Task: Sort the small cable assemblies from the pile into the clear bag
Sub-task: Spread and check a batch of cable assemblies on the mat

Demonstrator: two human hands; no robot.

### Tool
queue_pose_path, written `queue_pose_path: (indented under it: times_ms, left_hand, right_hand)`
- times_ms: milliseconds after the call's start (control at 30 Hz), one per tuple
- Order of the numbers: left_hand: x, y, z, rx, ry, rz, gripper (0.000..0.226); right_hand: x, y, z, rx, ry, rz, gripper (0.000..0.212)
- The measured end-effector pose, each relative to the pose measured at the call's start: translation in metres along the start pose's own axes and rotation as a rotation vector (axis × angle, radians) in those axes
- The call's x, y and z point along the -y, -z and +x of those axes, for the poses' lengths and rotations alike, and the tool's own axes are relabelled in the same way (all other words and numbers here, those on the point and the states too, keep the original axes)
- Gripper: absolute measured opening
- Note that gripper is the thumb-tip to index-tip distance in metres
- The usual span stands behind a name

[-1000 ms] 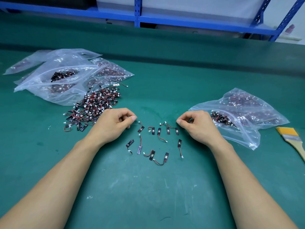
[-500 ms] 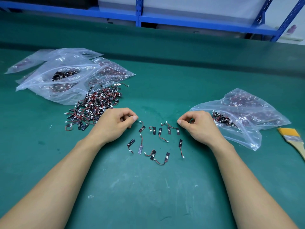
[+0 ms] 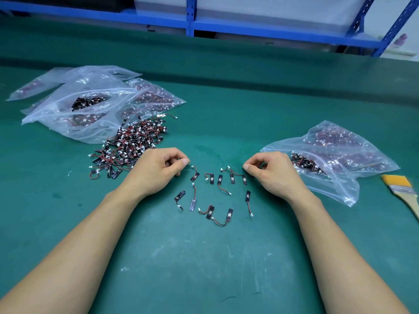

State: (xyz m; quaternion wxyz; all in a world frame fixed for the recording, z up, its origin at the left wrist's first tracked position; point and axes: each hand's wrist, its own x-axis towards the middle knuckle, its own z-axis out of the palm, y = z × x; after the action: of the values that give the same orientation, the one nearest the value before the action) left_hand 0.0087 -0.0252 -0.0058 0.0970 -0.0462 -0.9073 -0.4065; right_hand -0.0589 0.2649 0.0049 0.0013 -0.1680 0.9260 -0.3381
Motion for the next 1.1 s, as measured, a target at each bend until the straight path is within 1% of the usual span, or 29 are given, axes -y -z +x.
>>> queue_pose_path:
  times_ms: [433, 1100]
  left_hand:
    - [-0.0024, 0.0012, -0.0008, 0.014, -0.001, 0.047, 0.011]
    - [-0.0051, 0.0020, -0.0020, 0.016, 0.010, 0.056, 0.010]
  right_hand:
    - [-0.0001, -0.0010, -0.0003, 0.000, 0.005, 0.020, 0.016]
    - [-0.0025, -0.0015, 0.0012, 0.017, 0.019, 0.011, 0.017]
